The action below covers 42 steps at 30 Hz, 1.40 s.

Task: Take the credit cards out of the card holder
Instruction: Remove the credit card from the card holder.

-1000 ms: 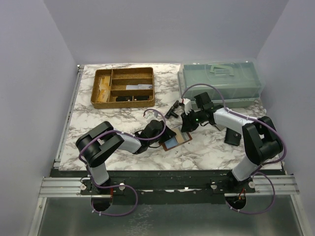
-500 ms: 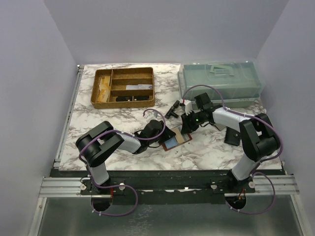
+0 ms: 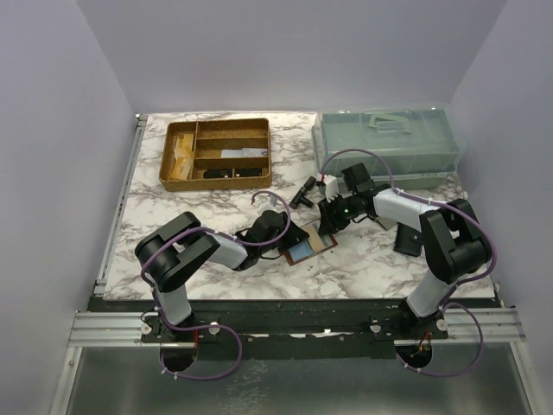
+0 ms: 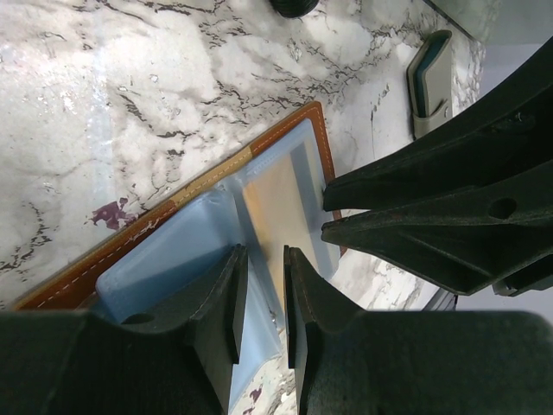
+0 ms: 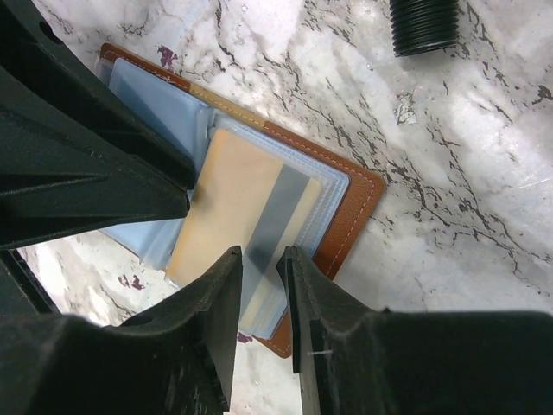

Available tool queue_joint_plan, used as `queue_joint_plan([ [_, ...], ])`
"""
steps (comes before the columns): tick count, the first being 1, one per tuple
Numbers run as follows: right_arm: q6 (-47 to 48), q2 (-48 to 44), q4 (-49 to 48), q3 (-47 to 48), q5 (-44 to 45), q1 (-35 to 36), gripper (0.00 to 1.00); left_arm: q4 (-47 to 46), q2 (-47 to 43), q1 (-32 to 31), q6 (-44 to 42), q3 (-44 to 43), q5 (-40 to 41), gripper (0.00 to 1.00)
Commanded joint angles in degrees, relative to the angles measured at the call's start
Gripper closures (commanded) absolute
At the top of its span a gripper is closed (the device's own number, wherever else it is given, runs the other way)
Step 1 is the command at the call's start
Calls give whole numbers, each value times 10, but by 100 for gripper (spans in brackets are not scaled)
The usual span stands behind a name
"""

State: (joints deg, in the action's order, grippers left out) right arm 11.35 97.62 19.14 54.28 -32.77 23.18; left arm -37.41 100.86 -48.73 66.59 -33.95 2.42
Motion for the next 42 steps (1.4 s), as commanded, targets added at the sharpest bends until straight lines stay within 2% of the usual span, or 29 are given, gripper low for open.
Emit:
queue_joint_plan([
  [1,1,18,11,11,1,1,66,27,26,3,-16,12,-5,70],
  [6,2,5,1,7,43,1,61,21,30,3,-15,15,-6,70],
  [12,7,-12,-4,3,45,1,60,17,35,3,-15,14,-7,70],
  [21,-6,8,14,13,-19,1,60,11,39,4,-16,11,-15,69],
  [29,-15,-6,-11,3,61,1,55,8,38,5,-17,14,-17,69],
  [42,-4,-28,-14,-2,62,1,55,2,51,9,-15,12,-19,78],
])
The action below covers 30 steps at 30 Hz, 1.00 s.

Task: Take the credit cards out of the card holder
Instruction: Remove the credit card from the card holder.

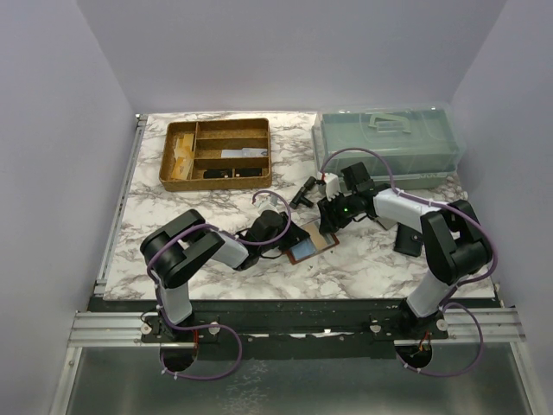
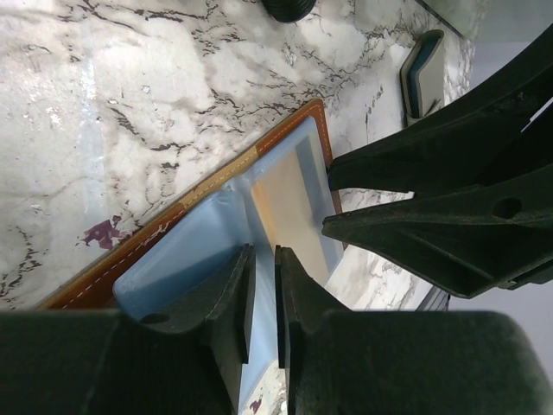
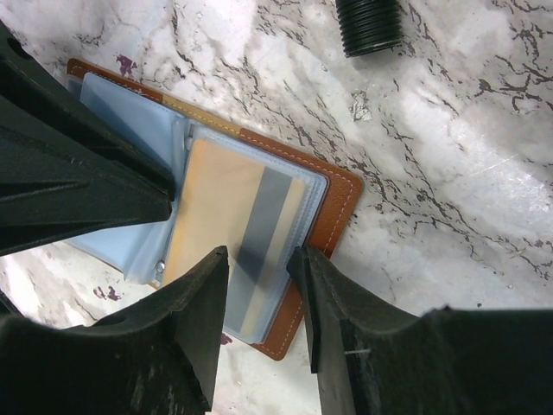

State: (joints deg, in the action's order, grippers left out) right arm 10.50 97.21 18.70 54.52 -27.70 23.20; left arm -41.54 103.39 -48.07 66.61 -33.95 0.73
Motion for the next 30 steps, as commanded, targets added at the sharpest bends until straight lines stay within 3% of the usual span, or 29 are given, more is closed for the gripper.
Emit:
queue_joint_plan([
  [1,5,-27,-11,-5,9,0,55,43,27,3,-14,13,-3,78],
  [15,2,5,7,5,-17,0,54,30,37,3,-10,17,-6,82],
  [19,1,9,8,3,-25,0,54,21,44,3,-10,19,-6,89],
  [30,2,4,25,8,-143,0,58,0,61,7,-5,23,-31,96],
])
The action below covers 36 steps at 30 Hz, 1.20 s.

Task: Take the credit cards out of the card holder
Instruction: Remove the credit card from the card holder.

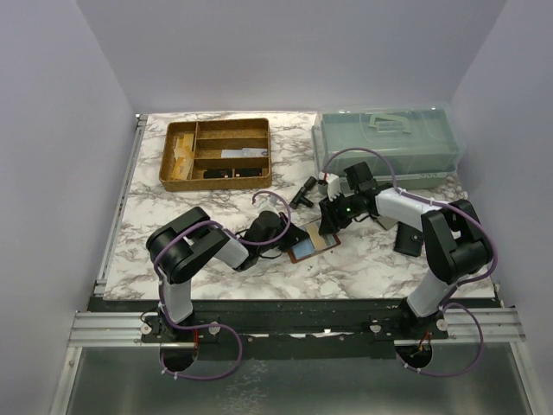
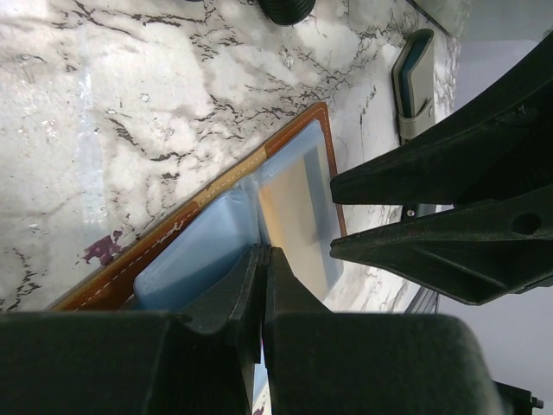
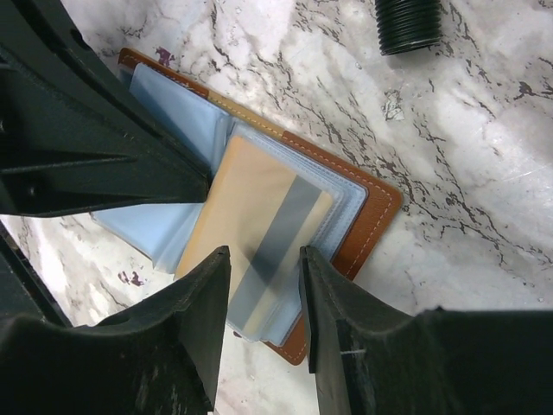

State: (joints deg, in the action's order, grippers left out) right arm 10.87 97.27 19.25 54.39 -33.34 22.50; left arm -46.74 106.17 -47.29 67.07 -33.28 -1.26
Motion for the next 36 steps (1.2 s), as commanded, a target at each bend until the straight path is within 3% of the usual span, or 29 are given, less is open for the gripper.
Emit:
queue_joint_plan([
  [1,-4,2,19,10,-88,7,58,51,33,0,-9,17,-12,95],
  [16,-49,-17,-4,1,-165,-10,58,46,30,2,-3,31,-8,94],
  [25,-56,-11,-11,-1,-203,-11,58,46,17,3,6,41,-8,87],
  [36,-59,-6,-22,-7,-254,-10,58,26,-36,16,30,82,-26,69],
])
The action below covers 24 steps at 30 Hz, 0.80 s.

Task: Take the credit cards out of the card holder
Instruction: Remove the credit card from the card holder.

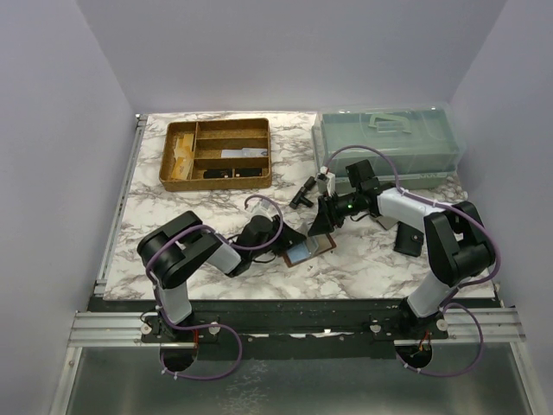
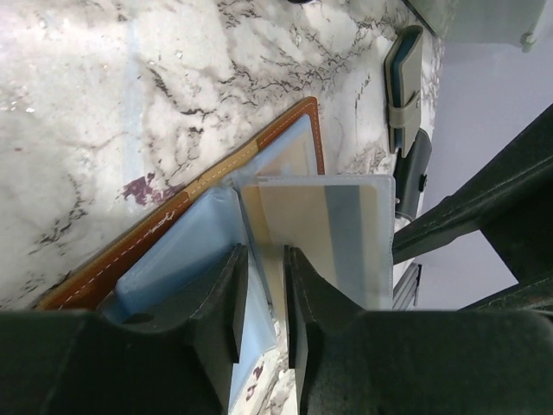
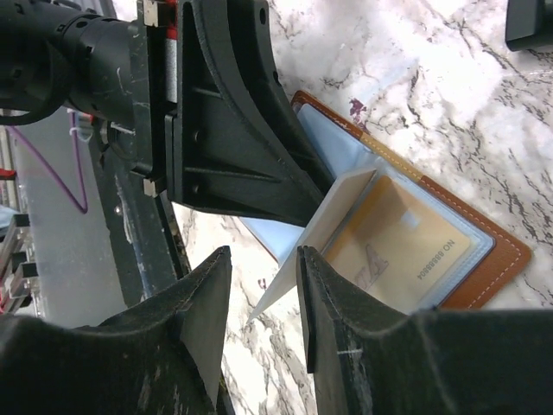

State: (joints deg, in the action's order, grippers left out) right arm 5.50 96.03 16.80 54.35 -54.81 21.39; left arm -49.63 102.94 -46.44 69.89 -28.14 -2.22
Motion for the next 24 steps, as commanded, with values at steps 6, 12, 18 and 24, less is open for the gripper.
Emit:
queue_joint_plan([
  [6,4,25,10,-5,-61,17,58,4,-4,21,32,62,-30,68],
  [12,11,38,11,-2,-67,43,58,-12,-12,31,57,84,-31,73],
  [18,9,40,6,-1,-70,49,58,-65,-42,34,60,115,-35,68],
  [24,4,44,-1,-3,-70,50,58,-97,-69,38,68,134,-36,55],
])
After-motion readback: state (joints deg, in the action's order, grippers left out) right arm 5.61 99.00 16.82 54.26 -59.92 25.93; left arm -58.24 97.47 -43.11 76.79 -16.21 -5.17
